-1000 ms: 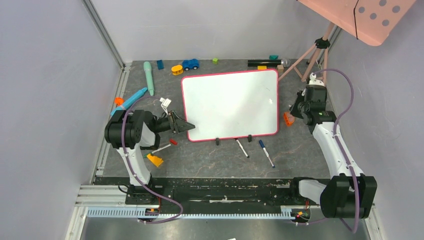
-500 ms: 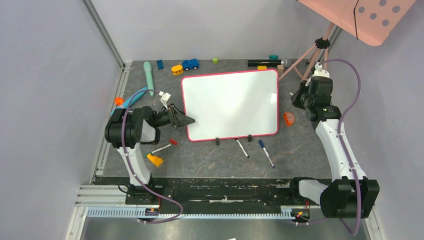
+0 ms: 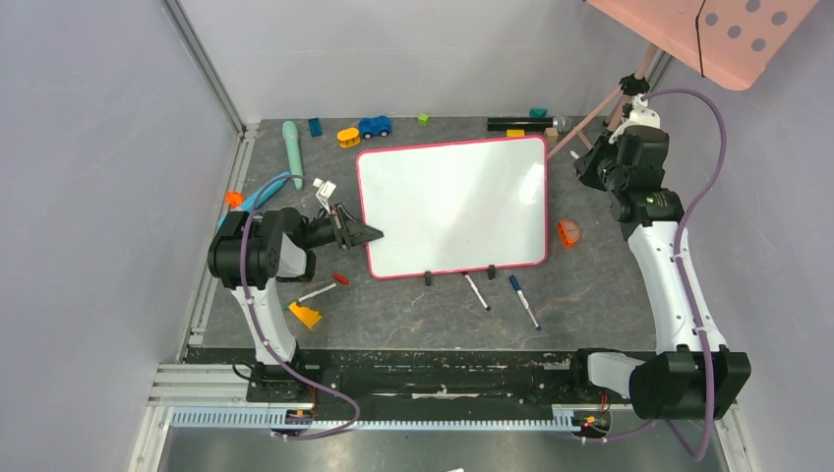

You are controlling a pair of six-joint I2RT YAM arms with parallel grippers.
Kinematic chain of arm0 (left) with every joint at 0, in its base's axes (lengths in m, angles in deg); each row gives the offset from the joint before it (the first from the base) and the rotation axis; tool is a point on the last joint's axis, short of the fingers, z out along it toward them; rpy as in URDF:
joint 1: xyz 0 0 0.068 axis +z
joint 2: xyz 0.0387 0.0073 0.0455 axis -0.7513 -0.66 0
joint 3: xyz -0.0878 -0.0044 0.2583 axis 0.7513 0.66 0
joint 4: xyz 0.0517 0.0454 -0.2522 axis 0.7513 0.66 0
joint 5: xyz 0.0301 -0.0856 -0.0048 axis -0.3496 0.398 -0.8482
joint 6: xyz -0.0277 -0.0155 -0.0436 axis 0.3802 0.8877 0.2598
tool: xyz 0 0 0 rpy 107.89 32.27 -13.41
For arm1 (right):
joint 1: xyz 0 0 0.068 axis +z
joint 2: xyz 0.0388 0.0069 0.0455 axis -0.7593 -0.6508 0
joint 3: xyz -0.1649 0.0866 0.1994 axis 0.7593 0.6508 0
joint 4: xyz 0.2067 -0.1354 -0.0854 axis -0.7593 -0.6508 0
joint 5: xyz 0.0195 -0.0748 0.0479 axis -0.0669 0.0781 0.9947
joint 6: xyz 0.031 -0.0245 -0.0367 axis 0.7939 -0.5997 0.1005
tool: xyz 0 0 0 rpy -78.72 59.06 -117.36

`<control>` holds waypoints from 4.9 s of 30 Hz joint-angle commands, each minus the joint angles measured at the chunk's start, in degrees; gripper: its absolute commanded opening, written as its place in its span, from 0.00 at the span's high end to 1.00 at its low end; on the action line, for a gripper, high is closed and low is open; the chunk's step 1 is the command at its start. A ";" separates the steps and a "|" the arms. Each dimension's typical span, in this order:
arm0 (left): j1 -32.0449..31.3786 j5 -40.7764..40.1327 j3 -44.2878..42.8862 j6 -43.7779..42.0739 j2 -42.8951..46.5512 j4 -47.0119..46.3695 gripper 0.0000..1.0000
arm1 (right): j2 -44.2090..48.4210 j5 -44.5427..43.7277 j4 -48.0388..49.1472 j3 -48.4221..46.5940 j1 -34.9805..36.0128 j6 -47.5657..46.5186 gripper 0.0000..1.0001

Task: Write a sentence on the whiteboard
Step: Hold the whiteboard on the whiteboard stand, then write a sentence on the whiteboard.

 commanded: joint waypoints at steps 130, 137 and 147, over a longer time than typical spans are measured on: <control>-2.37 2.25 1.96 -2.84 -3.10 -3.61 0.98 | -6.43 -12.19 12.26 -1.24 48.65 -4.94 1.00; -2.27 2.25 1.57 -2.35 -3.91 -3.61 0.98 | -7.09 -11.43 13.47 -1.33 48.80 -4.56 1.00; -2.33 2.43 1.74 -2.13 -3.68 -3.61 0.98 | -12.22 -10.13 13.37 -6.45 48.94 -5.38 1.00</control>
